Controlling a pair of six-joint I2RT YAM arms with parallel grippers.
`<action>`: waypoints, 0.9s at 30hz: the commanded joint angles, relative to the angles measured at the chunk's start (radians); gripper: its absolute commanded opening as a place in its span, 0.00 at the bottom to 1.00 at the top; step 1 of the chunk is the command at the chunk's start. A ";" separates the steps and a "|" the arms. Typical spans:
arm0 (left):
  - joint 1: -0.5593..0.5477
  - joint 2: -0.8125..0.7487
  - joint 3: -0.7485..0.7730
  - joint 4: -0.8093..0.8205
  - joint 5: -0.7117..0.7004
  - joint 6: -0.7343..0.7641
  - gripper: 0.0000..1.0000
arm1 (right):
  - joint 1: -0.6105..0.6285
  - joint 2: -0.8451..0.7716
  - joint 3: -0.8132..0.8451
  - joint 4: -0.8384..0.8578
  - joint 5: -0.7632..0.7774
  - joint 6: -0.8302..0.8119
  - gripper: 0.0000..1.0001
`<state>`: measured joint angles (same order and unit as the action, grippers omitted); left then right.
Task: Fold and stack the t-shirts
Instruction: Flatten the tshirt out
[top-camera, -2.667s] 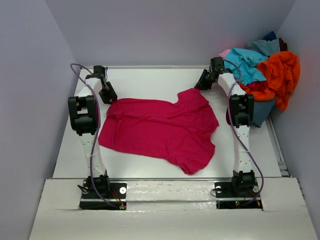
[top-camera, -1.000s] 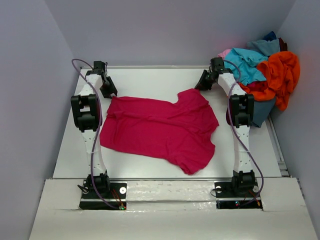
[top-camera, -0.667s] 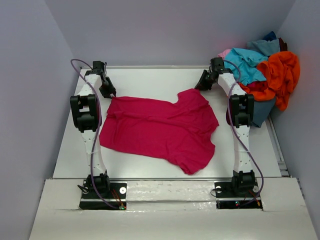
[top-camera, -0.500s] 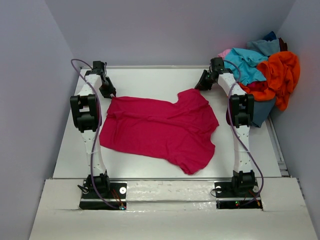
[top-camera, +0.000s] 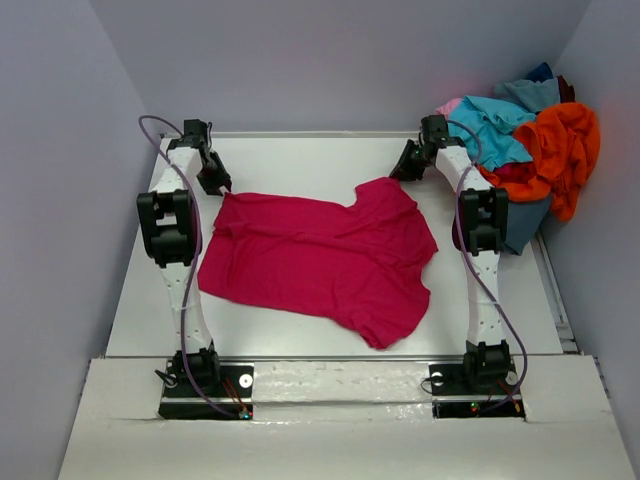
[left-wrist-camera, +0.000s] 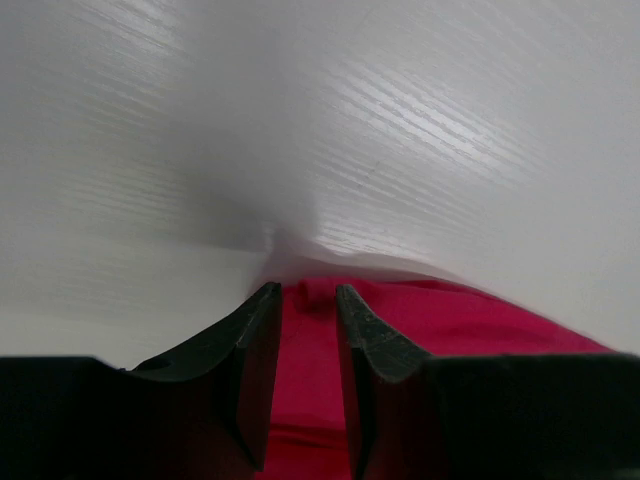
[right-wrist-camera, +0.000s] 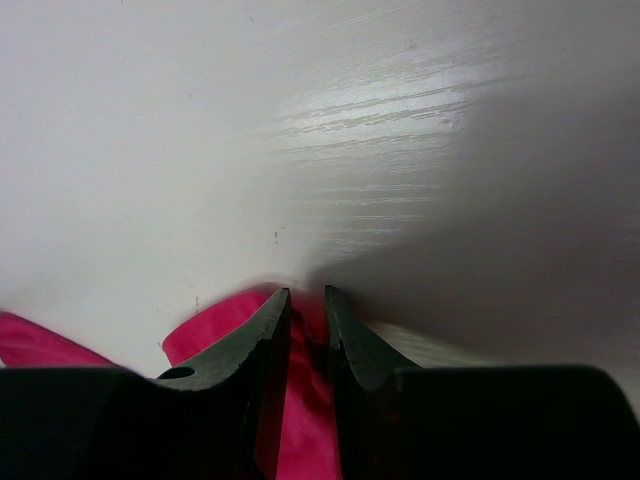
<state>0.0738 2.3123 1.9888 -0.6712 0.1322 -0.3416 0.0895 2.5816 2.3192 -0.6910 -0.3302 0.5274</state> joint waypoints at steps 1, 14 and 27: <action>0.004 -0.097 -0.005 -0.008 0.015 0.007 0.38 | -0.004 -0.020 -0.018 -0.019 0.010 -0.009 0.26; 0.004 -0.071 -0.004 -0.011 0.015 0.010 0.37 | -0.004 -0.026 -0.024 -0.019 0.008 -0.014 0.26; -0.005 -0.062 -0.018 -0.019 0.018 0.007 0.42 | -0.004 -0.015 -0.011 -0.024 0.008 -0.010 0.26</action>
<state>0.0734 2.2860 1.9888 -0.6781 0.1429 -0.3420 0.0895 2.5809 2.3138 -0.6876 -0.3313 0.5274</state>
